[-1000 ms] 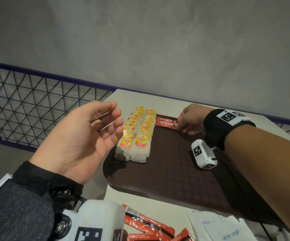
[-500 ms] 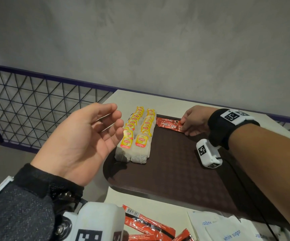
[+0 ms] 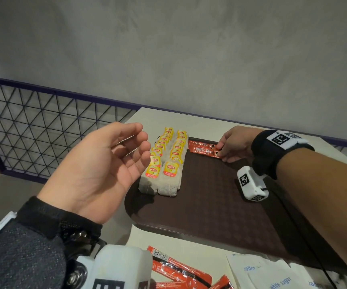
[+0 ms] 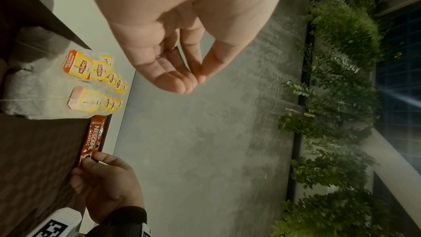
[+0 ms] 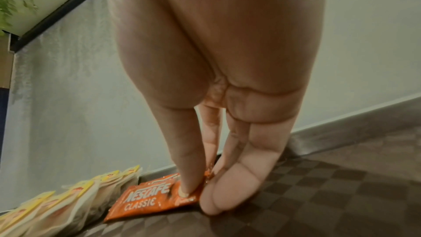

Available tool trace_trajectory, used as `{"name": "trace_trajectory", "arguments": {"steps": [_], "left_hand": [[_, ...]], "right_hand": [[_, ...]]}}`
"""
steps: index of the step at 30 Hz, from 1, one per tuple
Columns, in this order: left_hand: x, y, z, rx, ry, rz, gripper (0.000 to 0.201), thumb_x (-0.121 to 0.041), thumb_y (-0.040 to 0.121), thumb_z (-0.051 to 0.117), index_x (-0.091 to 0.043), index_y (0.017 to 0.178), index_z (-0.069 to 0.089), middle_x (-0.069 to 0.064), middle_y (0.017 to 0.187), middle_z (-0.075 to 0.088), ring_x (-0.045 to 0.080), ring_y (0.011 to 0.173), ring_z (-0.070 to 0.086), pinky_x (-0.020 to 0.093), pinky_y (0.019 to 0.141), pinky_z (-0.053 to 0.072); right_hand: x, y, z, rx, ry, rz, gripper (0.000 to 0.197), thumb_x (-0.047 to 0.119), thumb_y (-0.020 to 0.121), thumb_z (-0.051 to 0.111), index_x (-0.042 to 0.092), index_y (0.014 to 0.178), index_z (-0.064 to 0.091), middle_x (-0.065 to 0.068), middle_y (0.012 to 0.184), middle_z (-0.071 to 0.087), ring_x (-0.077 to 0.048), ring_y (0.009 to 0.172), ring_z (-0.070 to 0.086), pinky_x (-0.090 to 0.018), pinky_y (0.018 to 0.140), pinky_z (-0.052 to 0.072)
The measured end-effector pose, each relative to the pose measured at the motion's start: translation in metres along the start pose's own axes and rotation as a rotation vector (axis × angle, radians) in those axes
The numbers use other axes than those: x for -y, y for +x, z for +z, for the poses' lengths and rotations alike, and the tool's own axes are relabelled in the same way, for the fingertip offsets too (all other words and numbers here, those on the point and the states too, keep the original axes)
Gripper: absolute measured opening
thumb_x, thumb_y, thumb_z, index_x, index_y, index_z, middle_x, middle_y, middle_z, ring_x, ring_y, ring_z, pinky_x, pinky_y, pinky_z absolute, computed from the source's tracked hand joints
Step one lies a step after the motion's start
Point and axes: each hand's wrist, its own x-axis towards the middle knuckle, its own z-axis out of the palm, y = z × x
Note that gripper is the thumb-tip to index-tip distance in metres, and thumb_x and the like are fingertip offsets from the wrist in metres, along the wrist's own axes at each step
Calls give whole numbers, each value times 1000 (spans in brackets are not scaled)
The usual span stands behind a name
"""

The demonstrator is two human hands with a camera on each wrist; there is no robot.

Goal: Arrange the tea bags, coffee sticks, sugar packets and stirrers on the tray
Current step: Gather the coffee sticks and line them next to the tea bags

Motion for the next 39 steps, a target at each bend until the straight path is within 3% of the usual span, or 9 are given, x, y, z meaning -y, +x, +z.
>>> {"name": "trace_trajectory", "arguments": {"steps": [5, 11, 17, 21, 25, 29, 32, 35, 39], "left_hand": [[-1, -1, 0, 0, -4, 1, 9, -12, 92, 61, -8, 94, 68, 5, 75, 65, 13, 63, 61, 20, 63, 57], [0, 0, 1, -6, 2, 3, 9, -12, 92, 61, -7, 94, 69, 5, 74, 65, 13, 62, 61, 20, 62, 57], [1, 1, -1, -9, 3, -4, 10, -13, 92, 61, -7, 93, 69, 5, 74, 65, 13, 63, 61, 19, 63, 57], [0, 2, -3, -4, 15, -4, 10, -14, 93, 60, -8, 91, 69, 4, 74, 65, 13, 64, 61, 19, 63, 57], [-4, 0, -3, -5, 34, 0, 11, -14, 95, 59, -11, 89, 67, 3, 76, 64, 12, 65, 60, 18, 65, 57], [-13, -4, -2, 18, 83, 37, 13, -15, 96, 59, -13, 86, 66, 1, 77, 64, 11, 66, 61, 18, 70, 56], [-27, -9, 2, 97, 185, 88, 11, -18, 96, 58, -15, 88, 64, -1, 78, 64, 11, 67, 62, 20, 67, 56], [-47, -18, 10, 141, 363, 214, 5, -16, 95, 62, -14, 91, 61, 1, 77, 65, 13, 66, 62, 23, 66, 55], [-60, -38, 20, 178, 791, 328, 5, -11, 95, 64, -7, 97, 62, 11, 83, 64, 19, 64, 60, 30, 66, 55]], "right_hand": [[4, -3, 2, -8, 31, 8, 25, -13, 86, 70, 2, 104, 63, -19, 93, 69, -24, 76, 70, -30, 64, 61], [7, -6, 5, -6, 43, 12, 21, -13, 86, 70, 3, 96, 62, -20, 95, 69, -24, 77, 69, -30, 64, 61], [7, -7, 6, -14, 61, 22, 20, -13, 86, 70, 2, 95, 60, -21, 96, 67, -26, 82, 68, -35, 78, 61], [6, -6, 7, -16, 51, 28, 20, -9, 86, 73, 0, 97, 60, -21, 95, 68, -26, 79, 68, -33, 64, 59], [8, -11, 4, -74, -102, -11, 28, 7, 88, 77, -7, 108, 65, -21, 95, 70, -21, 65, 65, -31, 59, 59], [23, -48, 0, -98, -338, -169, 32, 22, 91, 76, -3, 109, 67, -17, 88, 69, -23, 65, 64, -27, 50, 50], [36, -106, 7, 27, -438, -369, 25, 30, 91, 75, 8, 102, 70, -8, 82, 70, -15, 61, 63, -28, 54, 51], [41, -174, 27, 288, -520, -460, 30, 42, 85, 78, 14, 96, 72, 4, 73, 69, -9, 61, 63, -29, 60, 53], [36, -238, 56, 485, -794, -475, 66, 69, 65, 81, 31, 116, 65, 14, 96, 70, -10, 85, 68, -33, 77, 60]]}}
